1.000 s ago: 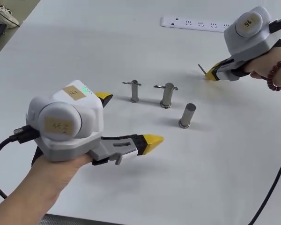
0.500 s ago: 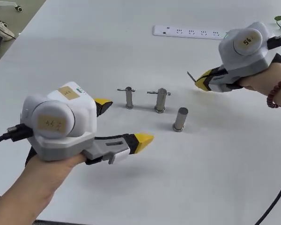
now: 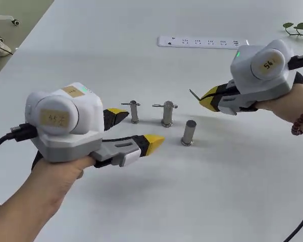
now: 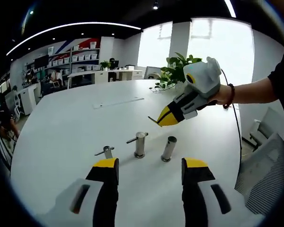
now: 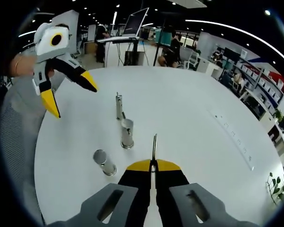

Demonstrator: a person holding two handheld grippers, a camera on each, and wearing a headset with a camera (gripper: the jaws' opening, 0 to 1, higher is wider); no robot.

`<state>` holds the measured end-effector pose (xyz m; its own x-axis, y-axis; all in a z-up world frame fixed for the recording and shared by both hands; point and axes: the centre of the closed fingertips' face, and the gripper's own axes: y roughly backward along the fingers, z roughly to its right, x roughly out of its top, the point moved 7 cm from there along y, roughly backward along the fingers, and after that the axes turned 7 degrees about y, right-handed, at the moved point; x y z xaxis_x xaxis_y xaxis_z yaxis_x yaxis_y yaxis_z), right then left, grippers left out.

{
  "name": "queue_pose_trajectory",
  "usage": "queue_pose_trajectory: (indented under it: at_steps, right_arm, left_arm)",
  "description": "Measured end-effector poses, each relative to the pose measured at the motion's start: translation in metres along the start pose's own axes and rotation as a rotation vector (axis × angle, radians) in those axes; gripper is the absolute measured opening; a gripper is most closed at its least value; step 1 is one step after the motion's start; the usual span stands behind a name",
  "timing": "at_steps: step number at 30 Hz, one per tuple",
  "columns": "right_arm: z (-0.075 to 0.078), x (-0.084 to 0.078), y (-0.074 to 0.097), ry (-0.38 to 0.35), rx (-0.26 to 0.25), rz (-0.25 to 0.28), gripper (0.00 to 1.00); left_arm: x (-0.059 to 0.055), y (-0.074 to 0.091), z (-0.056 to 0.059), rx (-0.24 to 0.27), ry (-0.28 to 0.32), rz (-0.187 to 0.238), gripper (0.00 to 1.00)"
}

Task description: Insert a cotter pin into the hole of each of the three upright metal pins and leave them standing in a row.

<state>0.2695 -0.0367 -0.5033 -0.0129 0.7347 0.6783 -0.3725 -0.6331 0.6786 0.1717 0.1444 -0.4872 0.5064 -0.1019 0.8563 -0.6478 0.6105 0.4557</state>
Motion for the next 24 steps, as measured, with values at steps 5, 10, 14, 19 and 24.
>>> queue_pose_trajectory:
  at_steps: [5,10,14,19,24]
  right_arm:
    - [-0.01,0.011,0.008,0.02,0.007,0.045,0.0]
    - [-0.018,0.018,0.013,0.077,0.017,0.071,0.0]
    - [-0.017,0.019,0.013,0.123,0.022,0.084,0.0]
    - [-0.024,0.022,0.015,0.176,0.037,0.089,0.0]
    - [-0.028,0.026,0.018,0.248,0.04,0.091,0.0]
  left_arm:
    - [0.008,-0.005,0.003,-0.033,0.034,-0.002,0.46]
    - [0.017,-0.014,0.004,-0.065,0.061,-0.008,0.4]
    - [0.024,-0.023,0.005,-0.091,0.084,-0.008,0.36]
    - [0.027,-0.03,0.006,-0.107,0.119,-0.019,0.3]
    - [0.027,-0.037,0.006,-0.128,0.162,-0.028,0.25]
